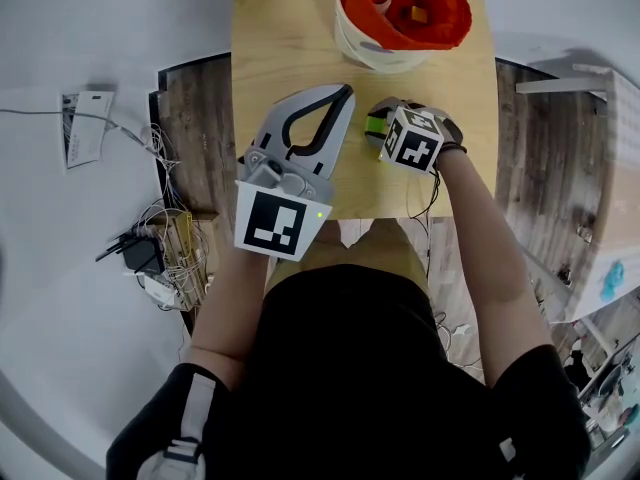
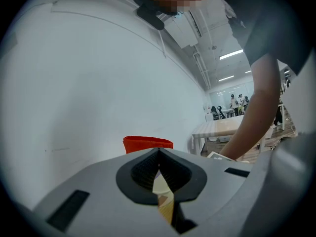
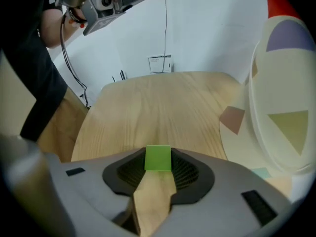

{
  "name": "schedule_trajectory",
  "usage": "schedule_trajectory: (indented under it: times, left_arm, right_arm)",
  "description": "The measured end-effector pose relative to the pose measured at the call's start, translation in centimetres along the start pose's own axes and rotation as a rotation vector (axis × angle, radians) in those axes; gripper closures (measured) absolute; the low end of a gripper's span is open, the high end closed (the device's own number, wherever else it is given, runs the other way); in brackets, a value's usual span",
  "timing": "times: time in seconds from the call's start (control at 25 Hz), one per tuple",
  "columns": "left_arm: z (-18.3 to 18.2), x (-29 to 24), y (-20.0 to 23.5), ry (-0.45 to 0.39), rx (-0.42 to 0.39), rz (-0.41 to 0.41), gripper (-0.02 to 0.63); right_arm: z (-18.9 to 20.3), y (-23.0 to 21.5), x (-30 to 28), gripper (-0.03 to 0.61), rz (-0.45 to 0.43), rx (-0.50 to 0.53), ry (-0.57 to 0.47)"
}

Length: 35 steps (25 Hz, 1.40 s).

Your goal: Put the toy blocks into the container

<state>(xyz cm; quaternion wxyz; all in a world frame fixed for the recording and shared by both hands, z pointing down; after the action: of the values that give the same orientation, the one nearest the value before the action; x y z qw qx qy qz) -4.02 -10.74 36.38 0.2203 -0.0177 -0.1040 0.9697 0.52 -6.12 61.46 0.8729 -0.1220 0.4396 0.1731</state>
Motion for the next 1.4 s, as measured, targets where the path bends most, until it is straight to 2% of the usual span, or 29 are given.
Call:
schedule_trajectory:
  times: [0.2, 0.36, 0.68, 0.88, 1.04, 1.2, 1.4]
  left_arm:
    - [0.0, 0.6, 0.4, -0.005, -0.003, -0.011, 0.604]
    - [-0.8, 1.0, 1.1, -0.012, -0.009, -0.024, 0.604]
    - [-4.3, 0.6, 3.0, -0.079, -0.040, -0.053, 0.604]
    - [-6.6, 0.4, 3.6, -0.130, -0.058, -0.056, 0.604]
    - [-7.9, 0.4, 3.8, -0.159, -0.073, -0.039, 0.604]
    - [-9.3, 0.4, 4.1, -0.202, -0.028, -0.035, 0.604]
    - [-9.8, 0.2, 4.6, -0.210, -0.026, -0.032, 0.604]
  right_arm:
    - [-0.7, -0.3, 0.7, 0.417, 0.031, 0.000, -0.022]
    - [-3.5, -1.1, 3.6, 0.417, 0.162, 0.004, -0.121]
    - [-13.3, -1.5, 14.9, 0.417, 0.530, -0.051, -0.521]
    - [-18.4, 0.0, 21.3, 0.417, 0.700, 0.054, -0.709]
    - [-20.9, 1.5, 24.8, 0.417, 0.769, 0.032, -0.870]
    - [-22.5, 3.4, 28.2, 0.417, 0.892, 0.016, -1.060]
    - [-22.8, 4.2, 28.0, 0.417, 0.888, 0.030, -1.053]
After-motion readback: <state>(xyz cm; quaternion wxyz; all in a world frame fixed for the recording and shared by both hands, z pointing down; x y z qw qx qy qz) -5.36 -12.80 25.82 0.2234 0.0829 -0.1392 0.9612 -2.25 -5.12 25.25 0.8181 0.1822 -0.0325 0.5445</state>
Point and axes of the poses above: the fingertips, and each gripper's own axes: x backward along the fingers, y to its left, z out of its underside, the point moved 2 cm from there along x, backward along the fingers, and after that the axes turned 10 degrees about -y, right-handed, at the moved point
